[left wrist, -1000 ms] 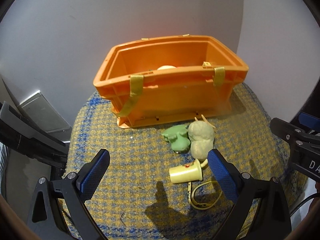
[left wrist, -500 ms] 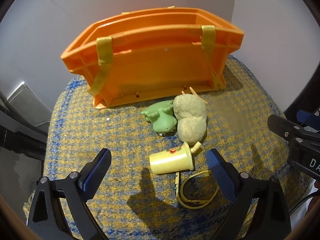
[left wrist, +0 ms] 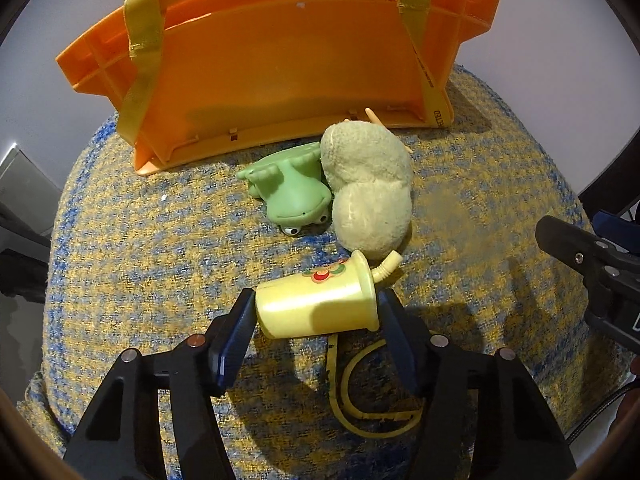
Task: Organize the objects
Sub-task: 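Withdraw both grippers from the crate toward the frog, beige plush and cup, then grasp the yellow cup with the left gripper while the right gripper grasps its yellow cord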
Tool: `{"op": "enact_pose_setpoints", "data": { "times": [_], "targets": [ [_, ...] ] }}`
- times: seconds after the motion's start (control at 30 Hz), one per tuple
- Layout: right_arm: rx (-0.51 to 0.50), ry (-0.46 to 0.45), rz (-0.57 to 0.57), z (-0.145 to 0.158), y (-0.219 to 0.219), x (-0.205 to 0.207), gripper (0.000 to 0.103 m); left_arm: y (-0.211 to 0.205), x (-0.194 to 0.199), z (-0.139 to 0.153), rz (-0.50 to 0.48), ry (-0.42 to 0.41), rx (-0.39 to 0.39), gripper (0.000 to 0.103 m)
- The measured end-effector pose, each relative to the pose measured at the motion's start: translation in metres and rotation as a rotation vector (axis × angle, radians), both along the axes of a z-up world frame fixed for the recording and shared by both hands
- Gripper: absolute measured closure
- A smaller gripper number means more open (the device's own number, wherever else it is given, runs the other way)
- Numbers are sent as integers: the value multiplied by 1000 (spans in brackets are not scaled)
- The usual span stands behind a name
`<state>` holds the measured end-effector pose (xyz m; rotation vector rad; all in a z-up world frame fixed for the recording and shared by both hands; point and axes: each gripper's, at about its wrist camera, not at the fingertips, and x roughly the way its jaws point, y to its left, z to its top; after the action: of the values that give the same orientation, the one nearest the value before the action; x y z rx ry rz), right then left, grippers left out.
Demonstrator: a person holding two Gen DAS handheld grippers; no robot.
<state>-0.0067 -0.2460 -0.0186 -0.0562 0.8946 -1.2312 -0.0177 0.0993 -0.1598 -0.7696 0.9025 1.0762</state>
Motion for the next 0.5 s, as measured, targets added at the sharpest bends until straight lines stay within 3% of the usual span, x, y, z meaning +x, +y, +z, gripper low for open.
{"op": "enact_pose_setpoints", "data": {
  "times": [0.5],
  "targets": [
    [22, -18, 20, -7, 18, 12, 20, -20, -24, 14, 20, 0, 41, 44]
  ]
}}
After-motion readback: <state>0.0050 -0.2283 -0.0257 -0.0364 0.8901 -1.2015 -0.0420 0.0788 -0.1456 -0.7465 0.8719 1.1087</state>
